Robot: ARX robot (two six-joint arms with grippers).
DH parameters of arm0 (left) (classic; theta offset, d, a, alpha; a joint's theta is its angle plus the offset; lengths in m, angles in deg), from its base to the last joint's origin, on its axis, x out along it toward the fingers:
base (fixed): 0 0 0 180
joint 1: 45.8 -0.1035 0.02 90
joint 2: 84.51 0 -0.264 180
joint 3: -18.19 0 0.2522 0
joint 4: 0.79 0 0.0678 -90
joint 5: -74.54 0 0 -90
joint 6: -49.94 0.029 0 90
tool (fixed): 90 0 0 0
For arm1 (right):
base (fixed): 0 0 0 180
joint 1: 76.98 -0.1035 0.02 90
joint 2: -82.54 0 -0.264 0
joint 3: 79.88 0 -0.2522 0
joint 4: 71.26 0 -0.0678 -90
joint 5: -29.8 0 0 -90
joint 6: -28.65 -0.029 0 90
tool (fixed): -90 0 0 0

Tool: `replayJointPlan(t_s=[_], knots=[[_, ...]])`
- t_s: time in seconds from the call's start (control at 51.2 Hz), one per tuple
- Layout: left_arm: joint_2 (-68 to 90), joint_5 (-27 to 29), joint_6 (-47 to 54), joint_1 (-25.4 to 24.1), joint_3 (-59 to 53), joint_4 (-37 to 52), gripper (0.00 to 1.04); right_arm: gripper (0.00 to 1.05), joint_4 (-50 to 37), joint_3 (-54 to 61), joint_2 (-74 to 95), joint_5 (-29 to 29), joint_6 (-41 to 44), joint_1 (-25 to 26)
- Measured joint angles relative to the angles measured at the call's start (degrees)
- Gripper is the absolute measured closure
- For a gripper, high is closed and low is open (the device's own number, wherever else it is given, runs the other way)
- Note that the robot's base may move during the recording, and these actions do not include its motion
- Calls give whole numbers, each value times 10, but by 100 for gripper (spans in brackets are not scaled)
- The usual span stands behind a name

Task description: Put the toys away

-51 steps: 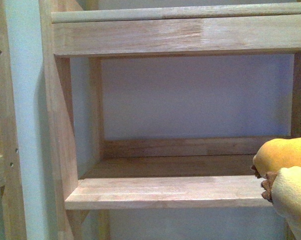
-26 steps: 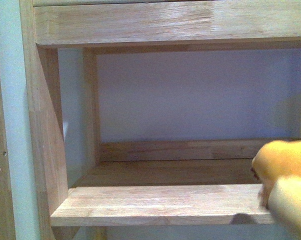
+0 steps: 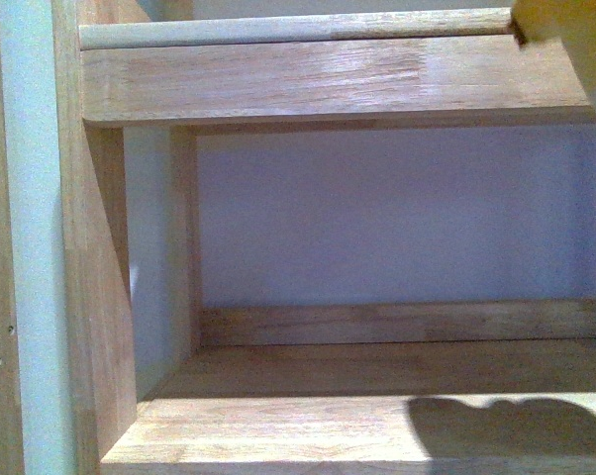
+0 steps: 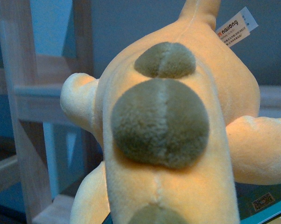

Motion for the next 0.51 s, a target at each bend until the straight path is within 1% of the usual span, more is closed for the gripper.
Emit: replayJointPlan(t_s=[0.371,0.508], knots=[[0,0,0,0,0,0,6,97,8,-245,184,-42,43,-61],[0,0,0,0,0,0,6,97,8,-323,260,-57,53,-70]])
